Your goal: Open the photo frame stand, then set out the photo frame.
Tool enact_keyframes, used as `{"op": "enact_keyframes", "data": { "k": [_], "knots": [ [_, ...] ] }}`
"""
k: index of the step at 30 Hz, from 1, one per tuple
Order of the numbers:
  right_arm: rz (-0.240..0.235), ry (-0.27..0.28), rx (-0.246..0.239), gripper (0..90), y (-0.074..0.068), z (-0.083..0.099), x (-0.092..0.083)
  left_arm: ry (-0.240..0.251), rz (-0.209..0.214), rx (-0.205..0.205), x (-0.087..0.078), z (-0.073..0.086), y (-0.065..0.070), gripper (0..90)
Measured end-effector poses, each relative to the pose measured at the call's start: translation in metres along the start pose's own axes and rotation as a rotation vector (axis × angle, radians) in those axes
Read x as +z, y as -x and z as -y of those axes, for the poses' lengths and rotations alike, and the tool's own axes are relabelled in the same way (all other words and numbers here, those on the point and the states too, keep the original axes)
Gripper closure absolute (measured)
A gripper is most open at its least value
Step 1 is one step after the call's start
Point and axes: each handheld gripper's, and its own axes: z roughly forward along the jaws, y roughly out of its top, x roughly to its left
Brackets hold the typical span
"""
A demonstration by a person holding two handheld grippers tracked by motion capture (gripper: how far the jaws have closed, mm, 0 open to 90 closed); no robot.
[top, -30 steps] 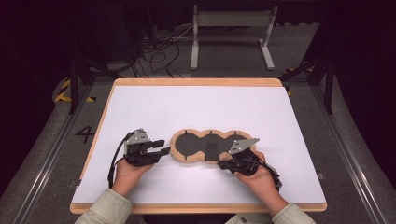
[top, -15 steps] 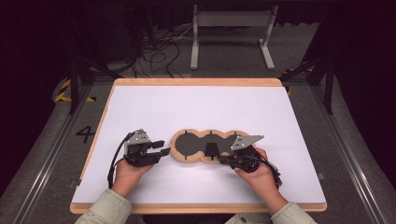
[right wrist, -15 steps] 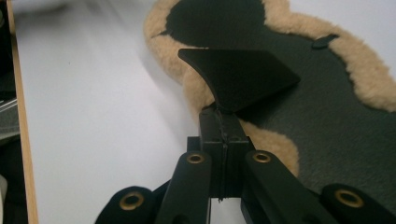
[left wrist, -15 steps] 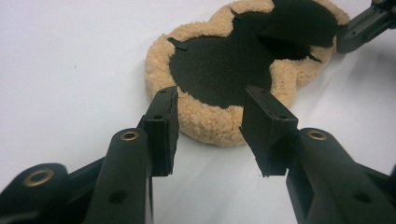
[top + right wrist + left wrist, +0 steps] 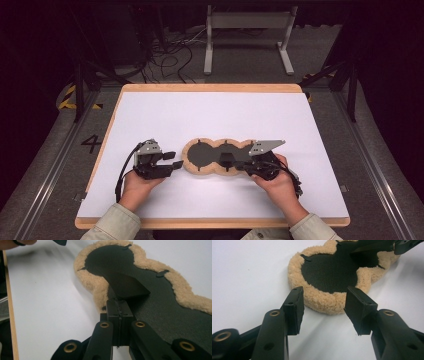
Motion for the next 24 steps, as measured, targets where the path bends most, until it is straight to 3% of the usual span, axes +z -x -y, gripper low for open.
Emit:
{"op": "enact_keyframes", "data": {
  "k": [2,4,7,11,16,24],
  "knots": [
    [0.022,-0.012,-0.006,90.0,0.0,0.0,-0.005,-0.003,0.002,-0.009,0.001,0.0,-0.001,49.2],
    [0.014,-0.015,0.01,90.0,0.001,0.0,-0.011,0.001,-0.026,-0.019,0.0,-0.002,0.002,49.1],
    [0.036,-0.012,-0.003,89.7,0.002,0.0,-0.02,-0.006,-0.039,-0.01,-0.001,-0.005,0.004,49.0],
    [0.073,-0.006,0.005,83.5,0.007,0.0,-0.033,-0.011,-0.05,-0.011,-0.005,-0.01,0.011,48.6],
    [0.128,-0.022,0.004,73.2,0.013,0.0,-0.044,-0.022,-0.052,-0.019,-0.005,-0.011,0.01,47.4],
    [0.161,-0.025,0.061,58.9,0.026,0.003,-0.055,-0.05,-0.053,-0.039,-0.005,-0.012,0.009,43.6]
  ]
}}
